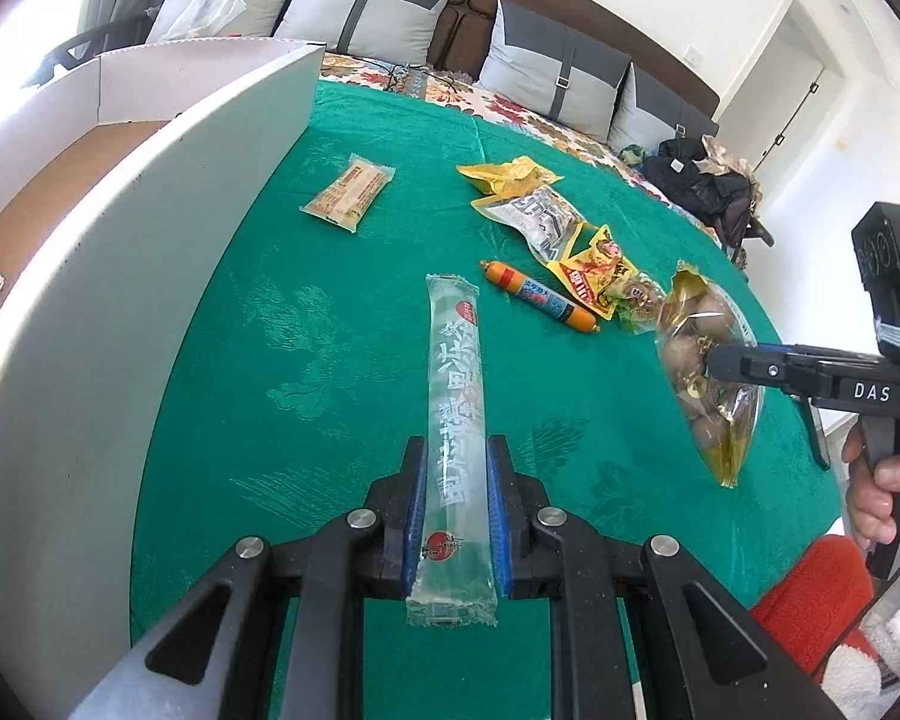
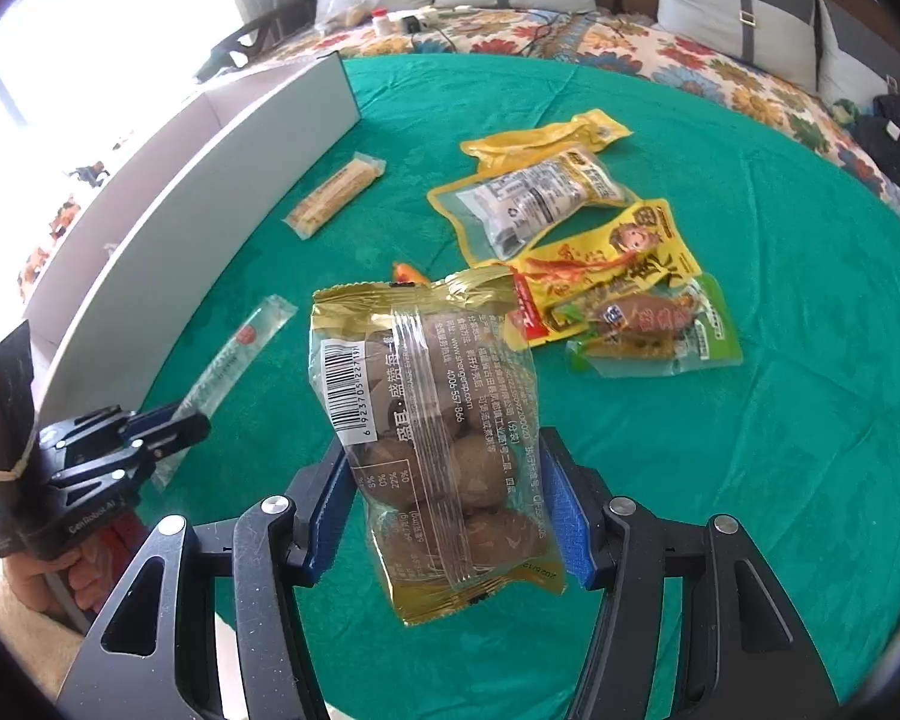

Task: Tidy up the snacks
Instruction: 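Carry both packets into the cardboard box and open both grippers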

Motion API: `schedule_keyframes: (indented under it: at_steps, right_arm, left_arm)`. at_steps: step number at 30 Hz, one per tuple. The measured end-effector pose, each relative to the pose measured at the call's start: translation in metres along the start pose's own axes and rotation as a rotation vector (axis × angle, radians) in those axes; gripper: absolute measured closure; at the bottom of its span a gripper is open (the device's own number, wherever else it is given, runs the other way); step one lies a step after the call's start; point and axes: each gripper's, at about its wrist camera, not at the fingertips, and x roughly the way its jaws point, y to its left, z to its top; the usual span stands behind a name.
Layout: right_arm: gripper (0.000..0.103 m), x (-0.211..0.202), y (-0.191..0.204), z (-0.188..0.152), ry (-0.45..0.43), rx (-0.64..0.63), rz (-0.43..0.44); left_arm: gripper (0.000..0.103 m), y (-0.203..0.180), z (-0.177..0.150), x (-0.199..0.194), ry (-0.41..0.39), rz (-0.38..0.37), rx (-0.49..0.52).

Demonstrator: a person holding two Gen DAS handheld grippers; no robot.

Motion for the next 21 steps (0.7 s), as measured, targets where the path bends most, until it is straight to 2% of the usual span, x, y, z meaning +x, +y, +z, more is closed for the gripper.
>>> schedule_keyframes:
  at_steps: [2,5,8,10,13,17,18,20,21]
  right_arm:
    - [0.042,-0.006,-0.004,0.002,-0.021,0.058,0.041]
    - [0.042,-0.019,0.007,0.017,-0.080,0.109,0.131]
    - [0.042,-0.039,0.045,0.044,-0.150,0.092,0.231]
    - [0.042,-0.050,0.080,0.065,-0.193,0.074,0.320]
    - [0.042,-0.054,0.140,0.096,-0.218,0.033,0.449]
    - [0.041,-0.036,0.215,0.120,-0.202,-0.007,0.544]
    - [0.037,-0.027,0.230,0.124,-0.191,-0.009,0.561]
    - [0.033,-0.005,0.251,0.128,-0.137,-0.013,0.580]
    - [0.033,0.003,0.255,0.127,-0.112,-0.015,0.572]
  left_arm:
    - [0.085,0.001,0.004,-0.019,-0.030,-0.041,-0.041]
    - [0.085,0.010,0.020,-0.062,-0.117,-0.088,-0.105]
    - [0.085,0.032,0.040,-0.113,-0.231,-0.063,-0.155]
    - [0.085,0.054,0.051,-0.143,-0.289,-0.001,-0.180]
    - [0.085,0.094,0.061,-0.171,-0.329,0.142,-0.217]
    - [0.085,0.138,0.058,-0.177,-0.293,0.333,-0.208]
    - [0.083,0.148,0.054,-0.174,-0.273,0.392,-0.210]
    - [0.062,0.163,0.045,-0.168,-0.229,0.476,-0.233]
    - [0.043,0.166,0.038,-0.166,-0.222,0.497,-0.246]
